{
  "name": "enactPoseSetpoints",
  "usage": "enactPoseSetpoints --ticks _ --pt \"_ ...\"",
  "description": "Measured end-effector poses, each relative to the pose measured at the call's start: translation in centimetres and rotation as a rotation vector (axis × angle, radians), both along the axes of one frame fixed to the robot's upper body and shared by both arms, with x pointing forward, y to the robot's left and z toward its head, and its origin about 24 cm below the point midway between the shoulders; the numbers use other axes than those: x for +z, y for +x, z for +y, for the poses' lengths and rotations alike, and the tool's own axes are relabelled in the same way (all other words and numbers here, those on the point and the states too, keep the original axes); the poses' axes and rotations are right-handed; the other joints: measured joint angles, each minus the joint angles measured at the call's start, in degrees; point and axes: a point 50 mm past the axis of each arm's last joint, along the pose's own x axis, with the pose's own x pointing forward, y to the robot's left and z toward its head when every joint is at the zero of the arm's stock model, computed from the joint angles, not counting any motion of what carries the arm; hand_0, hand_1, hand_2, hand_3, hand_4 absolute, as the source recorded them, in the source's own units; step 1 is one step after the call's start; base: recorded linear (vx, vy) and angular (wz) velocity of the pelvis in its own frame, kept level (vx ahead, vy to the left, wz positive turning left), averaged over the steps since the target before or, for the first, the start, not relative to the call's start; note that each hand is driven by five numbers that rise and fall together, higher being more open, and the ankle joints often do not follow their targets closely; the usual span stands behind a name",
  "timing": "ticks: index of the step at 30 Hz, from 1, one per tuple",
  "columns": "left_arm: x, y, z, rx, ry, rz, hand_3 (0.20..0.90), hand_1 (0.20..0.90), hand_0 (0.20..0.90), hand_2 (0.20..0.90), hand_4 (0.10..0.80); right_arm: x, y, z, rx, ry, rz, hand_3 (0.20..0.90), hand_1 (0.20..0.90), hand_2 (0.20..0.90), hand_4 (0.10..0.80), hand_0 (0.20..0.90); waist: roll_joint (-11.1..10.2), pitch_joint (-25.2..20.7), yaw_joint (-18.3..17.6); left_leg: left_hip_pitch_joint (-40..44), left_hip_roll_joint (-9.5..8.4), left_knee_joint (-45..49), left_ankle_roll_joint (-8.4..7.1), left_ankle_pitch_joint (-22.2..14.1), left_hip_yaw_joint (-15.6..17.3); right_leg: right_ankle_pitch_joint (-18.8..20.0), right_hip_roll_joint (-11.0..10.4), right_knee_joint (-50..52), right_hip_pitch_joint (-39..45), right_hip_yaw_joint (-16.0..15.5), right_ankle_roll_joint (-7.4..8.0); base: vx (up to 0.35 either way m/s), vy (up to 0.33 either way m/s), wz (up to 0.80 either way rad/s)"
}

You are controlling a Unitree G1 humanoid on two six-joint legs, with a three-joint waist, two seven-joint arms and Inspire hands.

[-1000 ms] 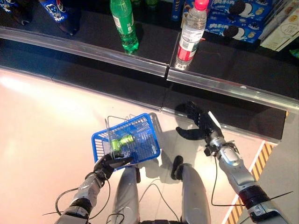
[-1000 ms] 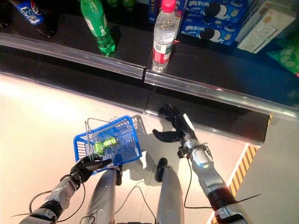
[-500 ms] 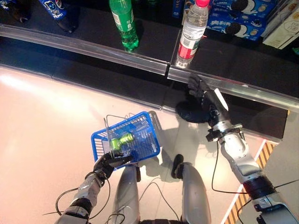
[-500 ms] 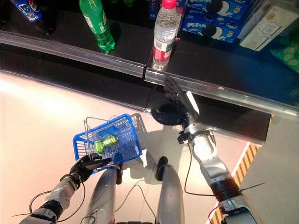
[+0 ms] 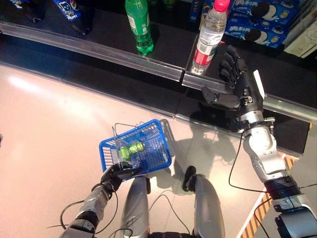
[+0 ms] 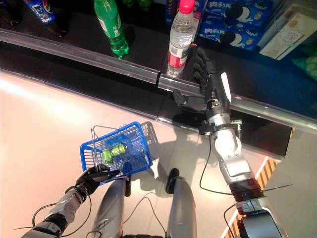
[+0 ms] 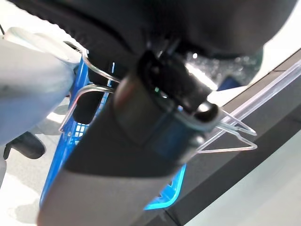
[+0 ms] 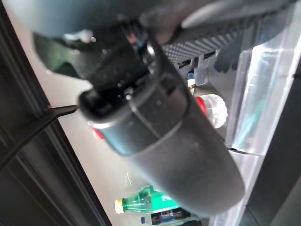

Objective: Pick up the drink and place into the basket.

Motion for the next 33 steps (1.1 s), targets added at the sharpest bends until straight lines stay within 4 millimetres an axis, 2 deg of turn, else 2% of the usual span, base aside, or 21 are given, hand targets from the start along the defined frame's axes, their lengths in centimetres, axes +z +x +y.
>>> enactPoseSetpoints --ticks 12,16,21,33 --pt "-0.1 0.0 -0.4 -0.018 -0.001 0.019 0.2 0.3 0.3 0.3 0.1 0.6 2.2 -2.2 -0.108 0.111 0.039 0.9 0.9 0.9 0.8 0.9 0.32 0.18 0.82 1.09 -0.29 -1.0 -0.08 0.52 -0.09 0.0 0.05 -0.22 0.94 -0.23 0.01 0.002 -0.003 0.0" --pt "-0.2 0.0 -0.6 -0.039 0.013 0.031 0.2 0.3 0.3 0.3 0.1 1.9 3.1 -3.0 -0.136 0.14 0.028 0.9 0.9 0.9 0.8 0.9 0.56 0.3 1.7 1.86 -0.45 -1.75 -0.1 0.97 -0.15 0.0 -0.19 -0.36 1.52 -0.34 0.02 0.001 0.001 0.01" --pt "-0.2 0.1 -0.7 -0.043 0.013 0.044 0.2 0.3 0.3 0.3 0.1 4.0 4.1 -3.1 -0.149 0.163 -0.007 0.9 0.9 0.9 0.8 0.9 0.89 0.44 2.07 1.87 -0.72 -1.89 -0.02 1.28 -0.38 0.0 -0.74 -0.17 1.56 -0.64 0.02 0.003 -0.003 0.01" --pt "-0.1 0.4 -0.9 -0.056 0.014 0.052 0.2 0.3 0.3 0.3 0.1 5.4 5.5 -1.7 -0.129 0.085 0.028 0.9 0.9 0.9 0.8 0.9 1.4 0.58 3.55 1.96 -1.34 -2.99 0.15 1.94 -1.3 -0.09 -1.44 -0.49 2.12 -1.75 0.12 -0.002 0.013 0.06"
